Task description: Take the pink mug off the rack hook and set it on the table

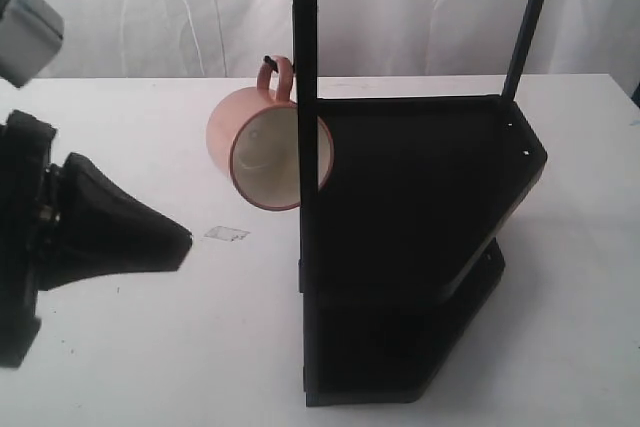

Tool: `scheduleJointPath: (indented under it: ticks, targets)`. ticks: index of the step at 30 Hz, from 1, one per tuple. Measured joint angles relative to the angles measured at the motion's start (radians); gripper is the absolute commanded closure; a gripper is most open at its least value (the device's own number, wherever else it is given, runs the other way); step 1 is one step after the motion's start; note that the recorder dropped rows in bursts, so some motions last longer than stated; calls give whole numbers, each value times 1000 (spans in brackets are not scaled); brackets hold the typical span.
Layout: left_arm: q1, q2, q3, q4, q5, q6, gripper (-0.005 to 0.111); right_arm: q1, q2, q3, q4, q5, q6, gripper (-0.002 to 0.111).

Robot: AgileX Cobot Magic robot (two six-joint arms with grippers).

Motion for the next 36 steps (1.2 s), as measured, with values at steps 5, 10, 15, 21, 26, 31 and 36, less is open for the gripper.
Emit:
scheduleJointPath:
  ticks: [5, 10, 15, 21, 26, 31, 36]
  targets:
    - [-135, 0, -2, -12, 10, 144, 107, 0, 0, 0, 0, 0, 0, 108]
    - [-218, 0, -2, 10, 1, 176, 107, 0, 0, 0, 0, 0, 0, 108]
    - [-231, 0, -2, 73, -68, 132, 107, 0, 0, 0, 0, 0, 0, 108]
    - [-232, -28, -2, 222, -241, -36, 107, 0, 0, 0, 0, 0, 0, 108]
    - [-232, -109, -2, 383, -458, -365, 107, 0, 0, 0, 0, 0, 0, 108]
    - [-234, -110, -4, 791, -432, -718, 107, 0, 0, 0, 0, 0, 0, 108]
    - [-234, -78, -4, 1326, -258, -1042, 107, 0, 0, 0, 0, 0, 0, 108]
